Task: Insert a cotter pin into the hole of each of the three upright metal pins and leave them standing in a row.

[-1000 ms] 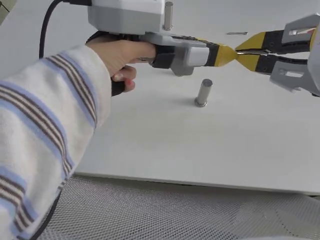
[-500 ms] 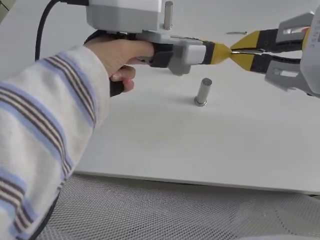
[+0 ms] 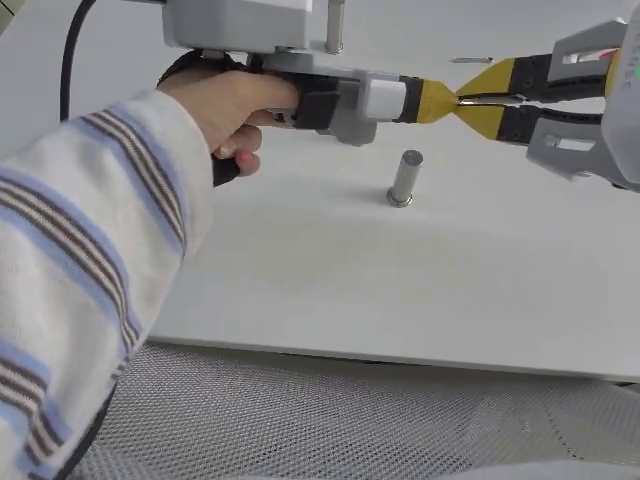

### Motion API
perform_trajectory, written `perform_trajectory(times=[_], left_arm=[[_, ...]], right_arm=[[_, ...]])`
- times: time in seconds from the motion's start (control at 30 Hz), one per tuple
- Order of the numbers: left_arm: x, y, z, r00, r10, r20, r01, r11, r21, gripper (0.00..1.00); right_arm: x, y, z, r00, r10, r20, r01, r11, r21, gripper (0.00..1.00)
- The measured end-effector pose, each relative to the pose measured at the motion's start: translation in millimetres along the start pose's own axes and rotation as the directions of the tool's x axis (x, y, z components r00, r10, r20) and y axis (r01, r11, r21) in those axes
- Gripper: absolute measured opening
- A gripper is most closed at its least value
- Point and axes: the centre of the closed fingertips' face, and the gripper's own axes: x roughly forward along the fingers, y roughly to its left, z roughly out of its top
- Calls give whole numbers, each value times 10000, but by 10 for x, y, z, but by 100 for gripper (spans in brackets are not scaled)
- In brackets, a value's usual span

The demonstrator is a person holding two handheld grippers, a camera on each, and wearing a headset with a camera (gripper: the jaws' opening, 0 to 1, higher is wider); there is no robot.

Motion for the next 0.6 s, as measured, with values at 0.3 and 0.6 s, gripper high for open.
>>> perform_trajectory(times=[0.3, 0.6], left_arm=[[1, -1, -38, 9999, 67, -135, -66, 9999, 76, 0], [-103, 70, -155, 9986, 287, -441, -253, 9969, 746, 0]], right_arm=[[12, 41, -11, 9997, 223, 142, -227, 9992, 322, 0], [58, 84, -259, 9987, 483, -187, -443, 9837, 1742, 20]])
